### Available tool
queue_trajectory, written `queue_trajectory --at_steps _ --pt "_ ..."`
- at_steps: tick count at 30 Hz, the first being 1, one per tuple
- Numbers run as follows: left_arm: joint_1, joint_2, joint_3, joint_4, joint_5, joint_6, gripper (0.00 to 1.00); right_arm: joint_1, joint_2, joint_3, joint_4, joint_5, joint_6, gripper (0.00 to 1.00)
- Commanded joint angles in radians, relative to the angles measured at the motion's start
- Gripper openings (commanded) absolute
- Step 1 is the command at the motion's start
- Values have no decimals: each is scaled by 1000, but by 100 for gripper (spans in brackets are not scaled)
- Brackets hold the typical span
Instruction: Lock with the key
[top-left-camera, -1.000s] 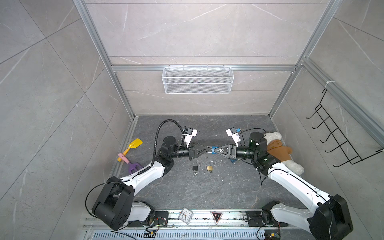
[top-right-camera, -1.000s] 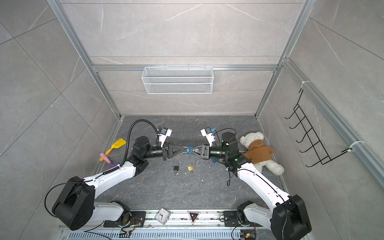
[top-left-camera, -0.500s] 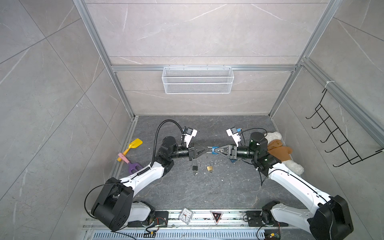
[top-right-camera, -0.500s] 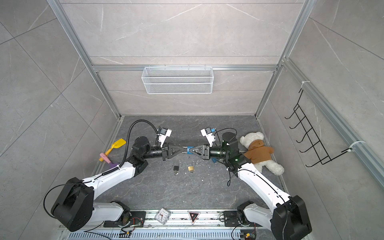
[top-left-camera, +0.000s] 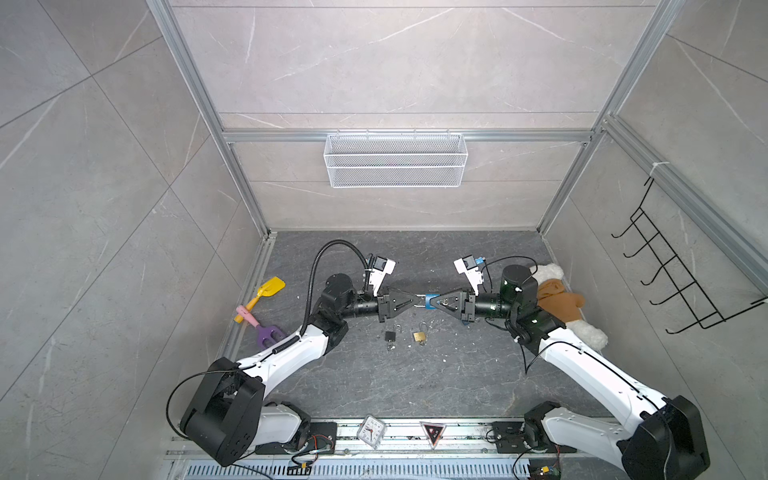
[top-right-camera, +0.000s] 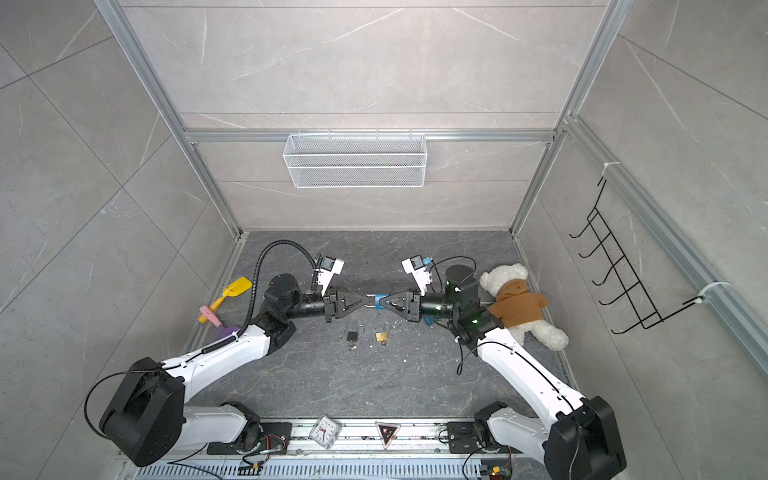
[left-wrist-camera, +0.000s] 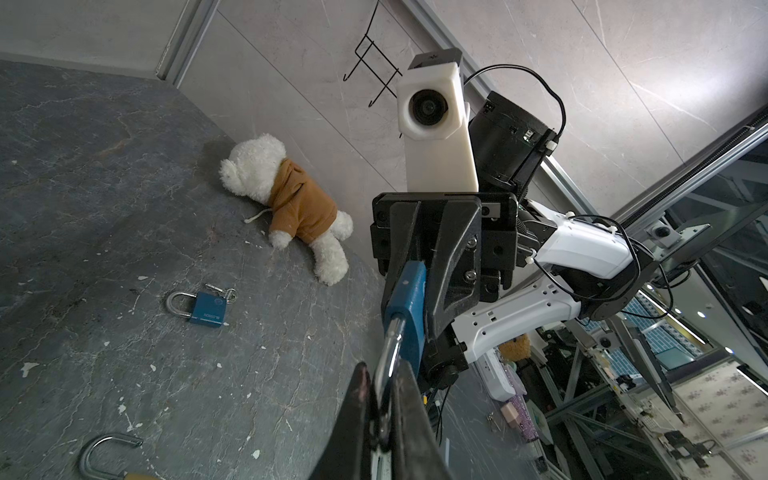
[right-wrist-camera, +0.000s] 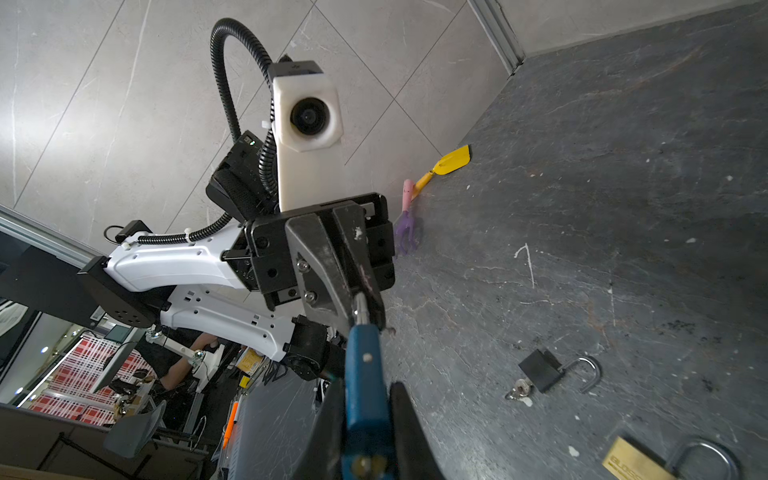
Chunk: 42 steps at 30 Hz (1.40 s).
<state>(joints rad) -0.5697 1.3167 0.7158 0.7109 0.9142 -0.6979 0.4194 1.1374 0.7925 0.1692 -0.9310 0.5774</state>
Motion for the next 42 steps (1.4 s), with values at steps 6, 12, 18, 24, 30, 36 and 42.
queue_trajectory --at_steps 6,12,18,24,30,36,42 --pt "-42 -40 33 49 42 20 0 -6 11 -19 -30 107 -33 0" --pt "-51 -32 44 38 37 32 0 -5 20 -18 -25 104 -38 0" --pt "-61 -17 57 39 40 31 0 -4 35 -16 -15 98 -36 0" --pt "-70 -14 68 37 40 32 0 2 56 -21 15 89 -22 0" --pt "-85 -10 82 -5 34 65 0 14 105 -42 175 40 88 0" --pt "-91 -8 86 -20 27 80 0 17 172 -64 463 -25 297 0" --pt "-99 -9 92 -15 29 79 0 32 178 -49 364 -2 217 0"
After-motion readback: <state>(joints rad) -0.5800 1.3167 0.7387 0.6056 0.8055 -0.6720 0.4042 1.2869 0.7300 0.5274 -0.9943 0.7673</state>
